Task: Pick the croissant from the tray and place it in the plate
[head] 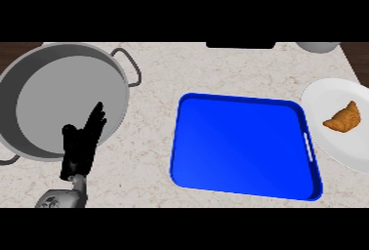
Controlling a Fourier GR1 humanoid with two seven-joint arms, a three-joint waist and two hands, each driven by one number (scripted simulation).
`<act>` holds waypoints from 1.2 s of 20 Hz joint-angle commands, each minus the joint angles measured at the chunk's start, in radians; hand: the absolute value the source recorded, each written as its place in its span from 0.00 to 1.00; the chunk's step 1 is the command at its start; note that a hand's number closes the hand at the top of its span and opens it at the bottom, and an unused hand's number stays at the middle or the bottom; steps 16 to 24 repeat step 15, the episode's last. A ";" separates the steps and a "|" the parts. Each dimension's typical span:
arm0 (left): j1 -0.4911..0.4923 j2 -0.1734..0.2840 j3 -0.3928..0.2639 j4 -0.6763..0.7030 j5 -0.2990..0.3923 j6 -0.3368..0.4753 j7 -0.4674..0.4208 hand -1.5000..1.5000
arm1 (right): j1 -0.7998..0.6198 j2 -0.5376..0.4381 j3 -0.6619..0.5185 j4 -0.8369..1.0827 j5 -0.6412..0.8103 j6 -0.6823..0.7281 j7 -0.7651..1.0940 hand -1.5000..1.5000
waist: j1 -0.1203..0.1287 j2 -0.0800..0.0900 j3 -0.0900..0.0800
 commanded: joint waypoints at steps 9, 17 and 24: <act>0.015 -0.022 -0.014 0.017 -0.010 0.001 -0.015 0.50 | 0.028 -0.029 -0.055 0.013 -0.049 -0.058 0.029 0.00 | 0.004 0.005 -0.001; -0.001 -0.021 -0.009 0.032 -0.033 0.021 -0.025 0.50 | 0.061 -0.049 -0.055 0.011 -0.045 -0.061 0.017 0.00 | 0.002 0.008 0.001; -0.001 -0.021 -0.009 0.032 -0.033 0.021 -0.025 0.50 | 0.061 -0.049 -0.055 0.011 -0.045 -0.061 0.017 0.00 | 0.002 0.008 0.001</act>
